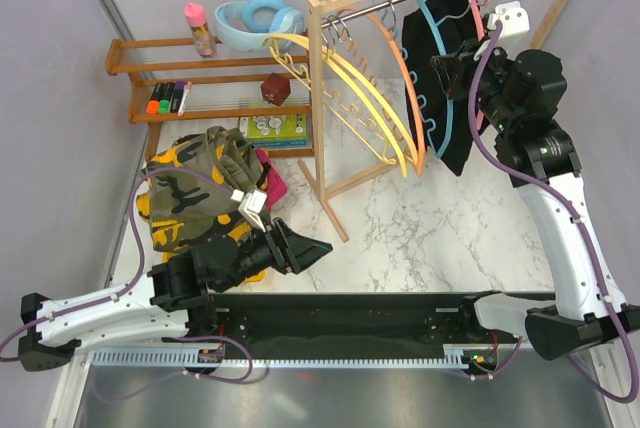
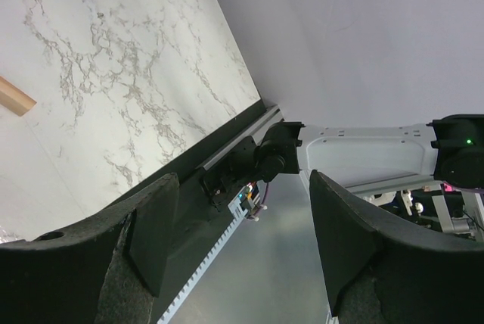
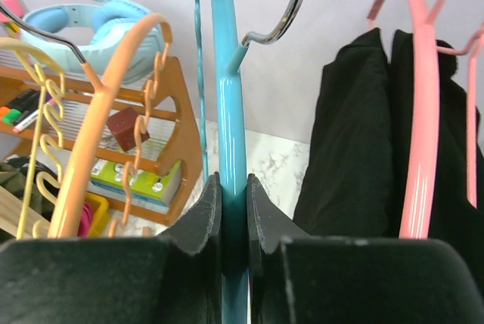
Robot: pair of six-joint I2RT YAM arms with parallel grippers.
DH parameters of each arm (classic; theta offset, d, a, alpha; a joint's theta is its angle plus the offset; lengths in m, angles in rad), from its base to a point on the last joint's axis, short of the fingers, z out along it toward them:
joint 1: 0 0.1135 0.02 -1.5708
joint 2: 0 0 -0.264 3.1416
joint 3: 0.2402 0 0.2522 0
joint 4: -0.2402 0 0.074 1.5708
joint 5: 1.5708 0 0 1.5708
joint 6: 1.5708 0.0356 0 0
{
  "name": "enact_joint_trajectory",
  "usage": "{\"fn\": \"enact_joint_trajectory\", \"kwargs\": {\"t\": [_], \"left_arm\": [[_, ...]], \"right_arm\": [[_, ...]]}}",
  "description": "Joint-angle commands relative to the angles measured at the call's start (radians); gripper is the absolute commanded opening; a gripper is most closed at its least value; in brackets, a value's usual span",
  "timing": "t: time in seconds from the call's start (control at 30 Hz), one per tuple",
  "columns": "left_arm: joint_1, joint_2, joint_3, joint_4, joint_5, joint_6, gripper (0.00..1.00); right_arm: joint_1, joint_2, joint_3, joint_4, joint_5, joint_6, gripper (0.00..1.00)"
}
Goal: Remove the trousers from the hanger
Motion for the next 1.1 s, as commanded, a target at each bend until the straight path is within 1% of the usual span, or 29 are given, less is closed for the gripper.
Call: {"fn": "enact_joint_trajectory", "kwargs": {"t": [0.0,0.27,0.43,0.7,0.73,0.77,0.8,0.87,0.93,0.97,1.0,1.07], "left_arm": [[-0.004,-0.004,0.019,0.000,0.009,0.044,0.76],[-0.003,-0.004,0.022,0.000,0.005,0.046,0.76],[-0.003,0.009,0.035,0.002,0.000,0.059,0.76],[-0.003,0.028,0.054,0.000,0.000,0.075,0.76],[-0.003,0.031,0.054,0.002,0.002,0.075,0.76],[-0.003,0.031,0.054,0.002,0.005,0.075,0.76],[-0.003,0.031,0.054,0.000,0.005,0.073,0.77],[-0.003,0.031,0.054,0.000,0.008,0.072,0.77],[-0.003,0.034,0.052,0.000,0.011,0.066,0.77],[-0.004,0.034,0.052,0.000,0.014,0.064,0.77],[-0.003,0.038,0.052,0.000,0.017,0.061,0.77],[-0.004,0.043,0.055,0.000,0.025,0.056,0.77]], "right_arm": [[-0.003,0.025,0.059,0.108,-0.084,0.045,0.00],[-0.003,0.071,0.068,0.150,-0.139,0.075,0.00],[-0.003,0.095,0.085,0.164,-0.148,0.091,0.00],[-0.003,0.121,0.085,0.160,-0.231,0.118,0.01],[-0.002,0.118,0.082,0.156,-0.230,0.124,0.05],[-0.002,0.118,0.086,0.122,-0.222,0.126,0.21],[-0.003,0.117,0.096,0.098,-0.216,0.128,0.30],[-0.003,0.109,0.111,0.037,-0.208,0.128,0.35],[-0.003,0.072,0.087,0.018,-0.178,0.134,0.37],[-0.003,0.057,0.076,0.000,-0.162,0.137,0.46],[-0.003,0.040,0.065,-0.013,-0.141,0.135,0.51],[-0.003,0.000,0.054,-0.065,-0.096,0.129,0.53]]}}
